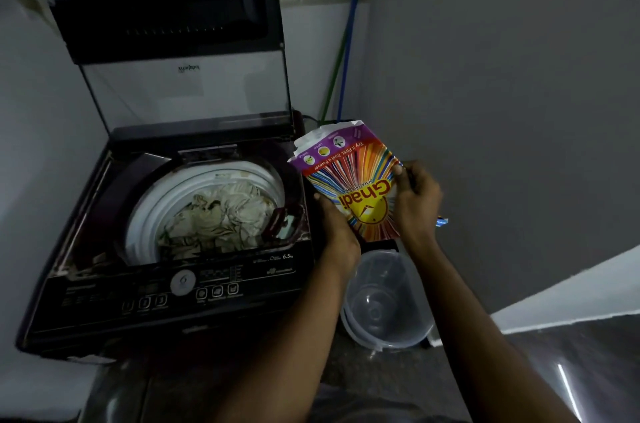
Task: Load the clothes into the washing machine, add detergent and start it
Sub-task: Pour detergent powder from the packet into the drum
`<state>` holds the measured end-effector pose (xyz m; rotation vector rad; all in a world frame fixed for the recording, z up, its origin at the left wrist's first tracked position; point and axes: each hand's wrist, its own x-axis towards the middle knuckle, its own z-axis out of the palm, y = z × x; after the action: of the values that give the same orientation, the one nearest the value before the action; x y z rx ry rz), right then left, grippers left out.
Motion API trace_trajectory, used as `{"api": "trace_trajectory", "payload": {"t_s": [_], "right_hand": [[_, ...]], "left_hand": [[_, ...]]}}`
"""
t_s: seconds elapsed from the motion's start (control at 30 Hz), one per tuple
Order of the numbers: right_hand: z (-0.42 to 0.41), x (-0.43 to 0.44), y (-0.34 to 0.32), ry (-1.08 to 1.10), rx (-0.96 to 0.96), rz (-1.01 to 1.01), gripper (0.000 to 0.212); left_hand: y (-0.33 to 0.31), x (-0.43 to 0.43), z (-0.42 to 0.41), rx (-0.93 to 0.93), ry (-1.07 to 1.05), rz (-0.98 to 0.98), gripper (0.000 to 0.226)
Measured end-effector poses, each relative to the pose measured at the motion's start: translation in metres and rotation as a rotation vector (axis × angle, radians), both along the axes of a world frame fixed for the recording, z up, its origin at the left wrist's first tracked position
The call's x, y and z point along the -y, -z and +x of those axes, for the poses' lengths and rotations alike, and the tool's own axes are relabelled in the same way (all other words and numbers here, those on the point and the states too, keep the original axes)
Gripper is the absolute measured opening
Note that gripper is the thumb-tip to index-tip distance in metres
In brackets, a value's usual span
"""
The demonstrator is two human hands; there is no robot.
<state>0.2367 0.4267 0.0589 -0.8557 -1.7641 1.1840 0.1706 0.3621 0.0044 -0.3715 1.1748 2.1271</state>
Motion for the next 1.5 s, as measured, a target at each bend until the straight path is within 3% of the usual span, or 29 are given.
{"api": "trace_trajectory", "payload": {"t_s": [0.43,0.83,1.1,1.5], "right_hand": [[0.013,0.019,0.013,-0.049,0.143,0.119,0.016],[0.006,0.022,-0.014,-0.109,0.271,0.39,0.013],[0.002,0.018,-0.022,-0.13,0.326,0.406,0.015],[-0.007,0.023,-0.032,-0.151,0.398,0.44,0.015]], "left_hand": [[0.014,0.015,0.035,0.219,-0.031,0.252,0.085],[0.008,0.021,0.043,0.261,0.162,0.266,0.087],[0.014,0.021,0.047,0.267,0.19,0.3,0.077],[0.018,0.022,0.043,0.319,0.178,0.321,0.083]]}}
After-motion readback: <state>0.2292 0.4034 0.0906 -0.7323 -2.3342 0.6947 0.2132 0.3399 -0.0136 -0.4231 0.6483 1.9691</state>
